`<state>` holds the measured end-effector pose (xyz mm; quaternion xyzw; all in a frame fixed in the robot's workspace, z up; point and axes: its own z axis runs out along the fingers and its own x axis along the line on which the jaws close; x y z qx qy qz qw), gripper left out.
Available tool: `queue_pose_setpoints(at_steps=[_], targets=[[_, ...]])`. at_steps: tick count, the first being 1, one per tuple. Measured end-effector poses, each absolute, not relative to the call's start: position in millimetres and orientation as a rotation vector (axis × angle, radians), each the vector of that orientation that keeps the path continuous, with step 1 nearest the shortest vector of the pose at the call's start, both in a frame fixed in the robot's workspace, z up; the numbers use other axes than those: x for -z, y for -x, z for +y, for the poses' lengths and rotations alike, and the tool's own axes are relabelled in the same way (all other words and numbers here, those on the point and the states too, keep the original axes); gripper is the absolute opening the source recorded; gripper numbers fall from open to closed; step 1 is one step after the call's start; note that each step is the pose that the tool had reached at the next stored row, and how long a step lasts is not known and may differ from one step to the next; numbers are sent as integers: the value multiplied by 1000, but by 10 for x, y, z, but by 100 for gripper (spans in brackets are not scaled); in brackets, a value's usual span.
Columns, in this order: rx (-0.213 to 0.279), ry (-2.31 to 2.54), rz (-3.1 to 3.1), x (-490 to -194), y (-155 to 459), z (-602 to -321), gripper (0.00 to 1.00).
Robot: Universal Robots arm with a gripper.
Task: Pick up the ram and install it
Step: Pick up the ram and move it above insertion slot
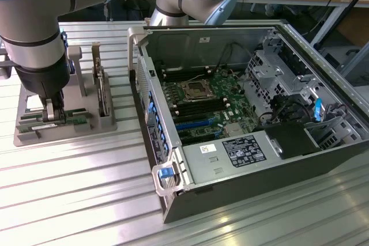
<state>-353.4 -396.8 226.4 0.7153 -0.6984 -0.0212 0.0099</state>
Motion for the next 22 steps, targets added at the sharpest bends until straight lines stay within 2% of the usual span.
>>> queue_pose_setpoints(at_steps=[22], targets=[[68,-2234,-2181,-2372,3534,-3968,12]])
